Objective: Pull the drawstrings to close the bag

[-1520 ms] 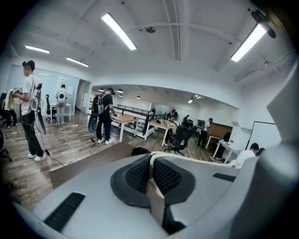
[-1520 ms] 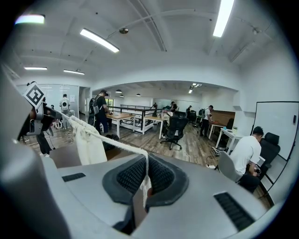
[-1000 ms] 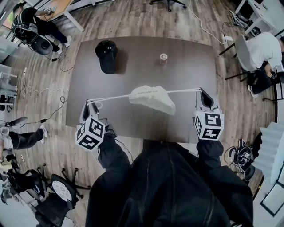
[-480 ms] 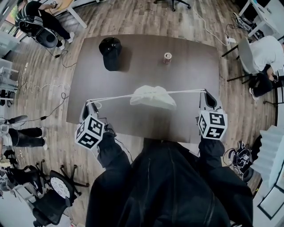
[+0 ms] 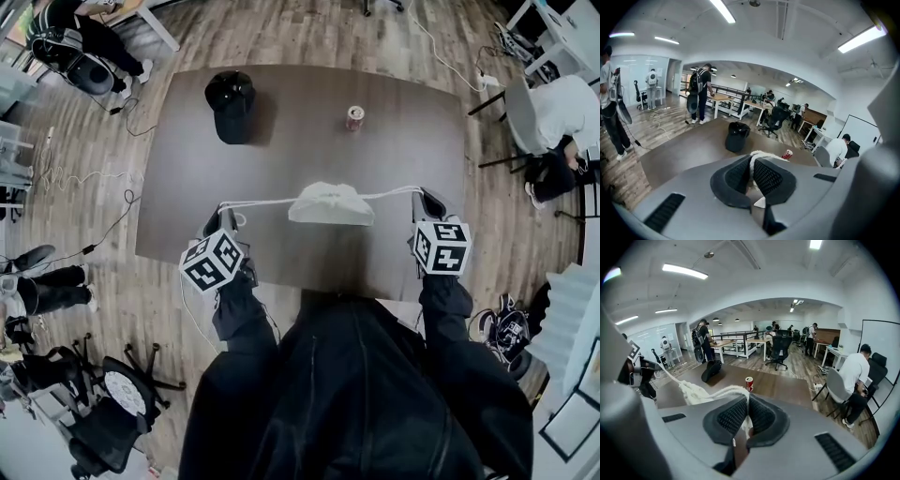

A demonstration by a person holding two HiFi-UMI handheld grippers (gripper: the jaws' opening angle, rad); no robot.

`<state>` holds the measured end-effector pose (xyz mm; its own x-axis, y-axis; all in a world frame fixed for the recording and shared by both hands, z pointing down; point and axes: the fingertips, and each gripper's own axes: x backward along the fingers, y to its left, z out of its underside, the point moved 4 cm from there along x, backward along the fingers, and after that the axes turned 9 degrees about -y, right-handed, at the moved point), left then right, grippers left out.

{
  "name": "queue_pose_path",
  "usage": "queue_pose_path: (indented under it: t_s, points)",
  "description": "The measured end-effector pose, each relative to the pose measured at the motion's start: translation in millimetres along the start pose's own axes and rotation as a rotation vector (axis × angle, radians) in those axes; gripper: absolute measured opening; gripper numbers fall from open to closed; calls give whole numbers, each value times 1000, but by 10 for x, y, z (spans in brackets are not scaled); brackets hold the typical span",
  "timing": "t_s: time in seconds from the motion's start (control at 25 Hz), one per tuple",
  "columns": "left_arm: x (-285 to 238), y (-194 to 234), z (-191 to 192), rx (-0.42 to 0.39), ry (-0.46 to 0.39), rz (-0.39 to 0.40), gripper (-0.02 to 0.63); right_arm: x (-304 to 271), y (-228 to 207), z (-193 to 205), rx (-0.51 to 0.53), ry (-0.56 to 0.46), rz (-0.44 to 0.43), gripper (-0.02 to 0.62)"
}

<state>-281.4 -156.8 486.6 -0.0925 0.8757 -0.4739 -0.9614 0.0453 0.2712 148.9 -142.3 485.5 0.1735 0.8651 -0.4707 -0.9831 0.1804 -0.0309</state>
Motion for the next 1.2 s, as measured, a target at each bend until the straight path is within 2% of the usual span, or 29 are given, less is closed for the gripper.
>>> queue_pose_path:
  t_s: [0.12,0.28,0.44,0.68,0.8,1.0,1.04,1.08,1.12,1.16,1.2]
  points:
    - [-279,-67,130,-19,52,38,32,-201,4,69,3,37,-18,26]
    - [-663,-267,412,-53,152,121,32,-515,155,266,20,119,-85,26]
    - [-978,-429,824,-78,271,192,32,-834,428,623,25,212,-165,26]
    - [-1209,-579,1469,-87,431,280,32,-1143,802,1224,-34,313,-237,26]
    - [-1236,-571,1680,-80,484,302,32,-1175,949,1458,-68,359,-248,26]
    - [-1234,-336,1851,-84,520,282,34,-1102,994,1765,-85,426,-224,28]
    - [-1226,-301,1865,-87,523,286,34,-1075,980,1813,-91,435,-224,52]
    - [-1215,-276,1875,-91,527,293,41,-1045,967,1855,-98,443,-228,104]
    - [-1198,-257,1883,-94,530,300,76,-1012,956,1889,-105,449,-233,143]
    - [-1175,-244,1887,-97,534,305,144,-976,945,1913,-109,453,-237,168]
    - [-1145,-238,1889,-99,535,308,160,-936,930,1927,-112,453,-241,189]
